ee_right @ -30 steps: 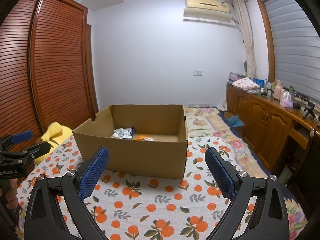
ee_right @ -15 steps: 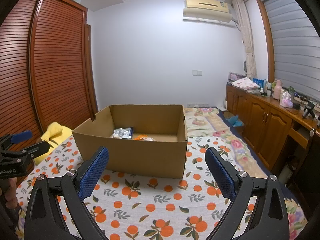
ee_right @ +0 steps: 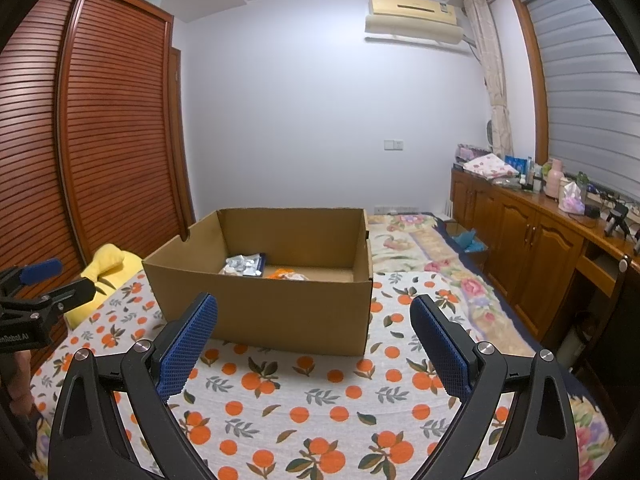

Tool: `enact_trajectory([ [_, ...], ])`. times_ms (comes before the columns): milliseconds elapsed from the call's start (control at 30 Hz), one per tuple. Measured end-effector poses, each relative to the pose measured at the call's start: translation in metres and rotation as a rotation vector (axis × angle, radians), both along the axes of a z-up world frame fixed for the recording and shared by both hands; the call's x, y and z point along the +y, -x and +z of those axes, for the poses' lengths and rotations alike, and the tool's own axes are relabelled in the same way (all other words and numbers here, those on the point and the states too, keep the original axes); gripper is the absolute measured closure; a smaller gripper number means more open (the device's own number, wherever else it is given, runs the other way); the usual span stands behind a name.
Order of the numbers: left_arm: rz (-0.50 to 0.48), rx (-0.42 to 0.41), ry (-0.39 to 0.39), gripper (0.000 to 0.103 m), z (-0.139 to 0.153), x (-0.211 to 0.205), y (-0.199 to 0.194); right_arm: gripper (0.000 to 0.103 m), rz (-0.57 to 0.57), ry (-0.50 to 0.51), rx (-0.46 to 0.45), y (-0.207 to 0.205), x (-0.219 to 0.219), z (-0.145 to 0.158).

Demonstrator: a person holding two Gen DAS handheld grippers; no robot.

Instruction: Organize snacks

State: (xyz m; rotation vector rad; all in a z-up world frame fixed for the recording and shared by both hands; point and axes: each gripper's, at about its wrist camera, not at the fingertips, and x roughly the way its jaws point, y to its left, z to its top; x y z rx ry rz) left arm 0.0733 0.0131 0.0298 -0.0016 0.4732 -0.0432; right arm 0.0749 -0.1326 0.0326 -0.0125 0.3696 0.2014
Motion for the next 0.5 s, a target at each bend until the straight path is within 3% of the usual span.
enact_trajectory([
  [500,0.004,0.005,0.003,0.004,-0.0022,-0.0011,0.0019,0.004,-0.002,-0.002,0.002,0.0014,-0.0016,-0.0019],
])
